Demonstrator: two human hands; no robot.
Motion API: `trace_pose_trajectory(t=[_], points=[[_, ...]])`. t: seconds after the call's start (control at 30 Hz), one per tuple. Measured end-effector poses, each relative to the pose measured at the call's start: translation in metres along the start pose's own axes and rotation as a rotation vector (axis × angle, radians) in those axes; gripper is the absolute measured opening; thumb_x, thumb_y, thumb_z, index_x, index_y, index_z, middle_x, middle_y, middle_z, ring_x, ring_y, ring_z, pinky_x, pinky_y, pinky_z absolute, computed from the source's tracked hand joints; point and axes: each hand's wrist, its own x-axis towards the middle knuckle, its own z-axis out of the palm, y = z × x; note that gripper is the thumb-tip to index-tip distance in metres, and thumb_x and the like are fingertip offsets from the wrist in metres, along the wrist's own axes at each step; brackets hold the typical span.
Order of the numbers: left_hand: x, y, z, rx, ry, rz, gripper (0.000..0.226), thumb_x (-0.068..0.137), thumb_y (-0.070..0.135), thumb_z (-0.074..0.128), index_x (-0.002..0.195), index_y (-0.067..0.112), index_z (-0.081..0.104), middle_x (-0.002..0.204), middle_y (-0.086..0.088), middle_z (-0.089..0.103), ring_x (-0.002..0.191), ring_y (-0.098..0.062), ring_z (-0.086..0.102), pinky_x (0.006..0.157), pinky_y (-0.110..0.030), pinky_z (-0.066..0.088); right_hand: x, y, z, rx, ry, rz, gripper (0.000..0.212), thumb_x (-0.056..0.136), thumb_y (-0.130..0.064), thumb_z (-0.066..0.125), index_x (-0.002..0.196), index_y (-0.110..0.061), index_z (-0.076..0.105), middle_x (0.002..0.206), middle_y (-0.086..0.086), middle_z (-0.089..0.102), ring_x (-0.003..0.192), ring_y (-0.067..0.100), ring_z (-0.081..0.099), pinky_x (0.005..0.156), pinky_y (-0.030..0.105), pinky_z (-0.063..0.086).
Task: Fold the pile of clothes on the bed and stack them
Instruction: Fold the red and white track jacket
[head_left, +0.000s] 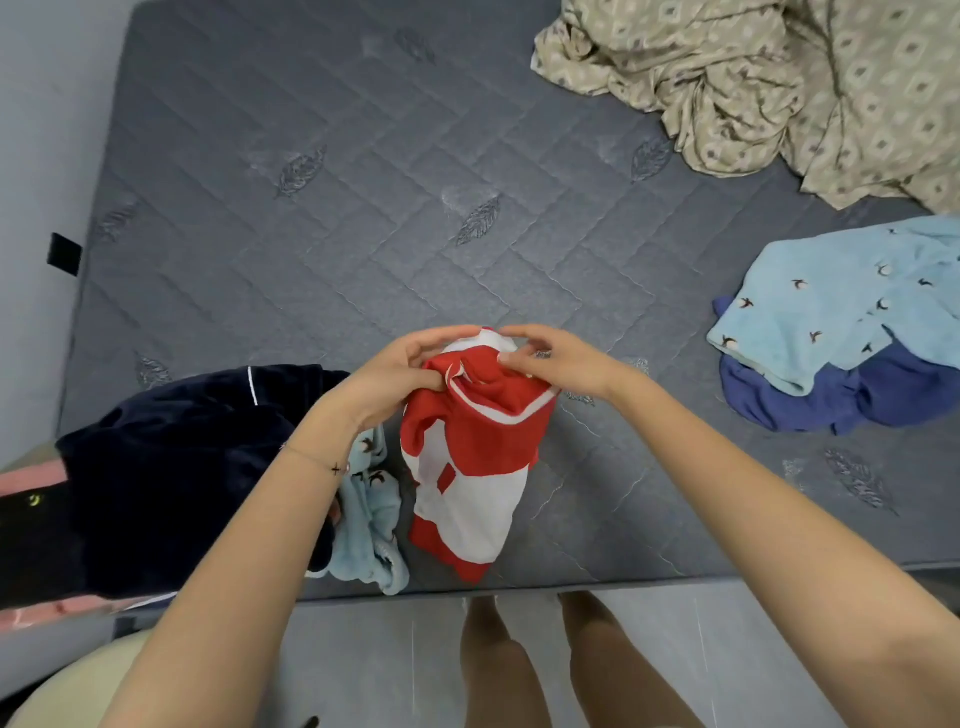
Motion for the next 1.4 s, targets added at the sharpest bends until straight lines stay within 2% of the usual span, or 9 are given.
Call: trace_pose_trajectory(t=[0.13, 0.23, 0.43, 0.63, 0.9, 1.07, 1.17, 1.3, 1.4], points=[[-0.003, -0.017, -0.003, -0.054, 0.018, -0.073, 0.061, 0.081, -0.025, 0.036, 0.125, 0.009, 0.061, 0.1, -0.01, 0.071, 0.09, -0.023, 0.063, 0.08, -0.028, 0.056, 0.003, 0.016, 0.022, -0.123, -0.053, -0.049, 0.05, 0.087, -0.042, 0.068, 0.134, -0.03, 0.054, 0.117, -0.003, 0.053, 0.086, 0.0, 0.05, 0.082, 0.016, 0.037], [-0.002, -0.023, -0.007, -0.144, -0.011, -0.069, 0.053, 0.078, -0.013, 0.047, 0.125, 0.007, 0.061, 0.102, -0.01, 0.072, 0.092, -0.02, 0.068, 0.085, -0.029, 0.056, 0.008, 0.02, 0.032, -0.03, 0.063, -0.076, 0.015, 0.087, -0.032, 0.07, 0.093, -0.018, 0.073, 0.087, -0.002, 0.064, 0.075, 0.003, 0.053, 0.07, 0.016, 0.04], [0.003, -0.024, 0.006, 0.124, 0.193, -0.046, 0.019, 0.091, 0.024, 0.065, 0.11, 0.025, 0.067, 0.105, 0.007, 0.072, 0.099, -0.007, 0.066, 0.077, -0.011, 0.049, 0.009, -0.003, 0.029, 0.028, 0.276, -0.078, 0.043, 0.091, -0.029, 0.067, 0.063, 0.0, 0.051, 0.059, 0.004, 0.038, 0.058, 0.009, 0.034, 0.057, 0.029, 0.029], [0.014, -0.019, 0.055, 0.465, 0.356, 0.198, 0.072, 0.071, 0.031, 0.085, 0.129, 0.027, 0.043, 0.112, 0.017, 0.055, 0.102, 0.006, 0.054, 0.081, -0.004, 0.041, -0.002, -0.049, 0.019, 0.045, 0.382, -0.135, 0.052, 0.086, -0.034, 0.072, 0.05, -0.018, 0.037, 0.048, -0.008, 0.031, 0.044, 0.005, 0.032, 0.047, 0.018, 0.027], [0.02, 0.004, 0.083, 0.445, 0.405, 0.29, 0.023, 0.08, 0.023, 0.079, 0.094, 0.029, 0.062, 0.08, 0.019, 0.063, 0.07, 0.016, 0.057, 0.066, -0.01, 0.042, -0.031, -0.061, -0.006, 0.163, 0.453, -0.128, 0.037, 0.092, -0.039, 0.063, 0.067, -0.016, 0.051, 0.056, -0.005, 0.057, 0.047, -0.002, 0.048, 0.056, 0.014, 0.04], [0.005, 0.032, 0.082, 0.257, 0.459, 0.369, 0.013, 0.083, 0.012, 0.076, 0.093, 0.02, 0.071, 0.082, 0.006, 0.071, 0.069, 0.009, 0.063, 0.068, -0.009, 0.047, -0.063, -0.03, -0.025, 0.344, 0.346, -0.113, 0.03, 0.101, -0.033, 0.047, 0.121, -0.014, 0.057, 0.103, -0.005, 0.066, 0.086, -0.005, 0.061, 0.075, 0.004, 0.045], [-0.005, 0.062, 0.08, 0.153, 0.464, 0.395, 0.012, 0.084, 0.007, 0.073, 0.094, 0.013, 0.073, 0.079, 0.008, 0.073, 0.072, 0.003, 0.065, 0.07, -0.013, 0.048, -0.077, -0.016, -0.031, 0.298, 0.105, -0.165, 0.062, 0.087, -0.028, 0.066, 0.142, -0.024, 0.037, 0.135, -0.007, 0.049, 0.12, 0.002, 0.05, 0.096, 0.009, 0.04], [-0.018, 0.101, 0.082, 0.003, 0.47, 0.425, 0.014, 0.086, 0.007, 0.07, 0.099, 0.012, 0.072, 0.085, 0.005, 0.075, 0.081, -0.006, 0.068, 0.074, -0.019, 0.053, -0.081, -0.03, -0.03, 0.228, 0.023, -0.24, 0.076, 0.075, -0.011, 0.081, 0.132, -0.038, 0.038, 0.131, -0.027, 0.051, 0.114, -0.023, 0.046, 0.09, -0.001, 0.035], [-0.03, 0.123, 0.089, -0.131, 0.485, 0.422, 0.013, 0.087, 0.007, 0.068, 0.101, 0.007, 0.071, 0.088, -0.003, 0.074, 0.082, -0.015, 0.069, 0.077, -0.027, 0.056, -0.077, -0.046, -0.028, 0.221, 0.178, -0.311, 0.066, 0.071, -0.011, 0.085, 0.127, -0.029, 0.053, 0.123, -0.019, 0.062, 0.116, -0.005, 0.057, 0.094, 0.01, 0.042]])
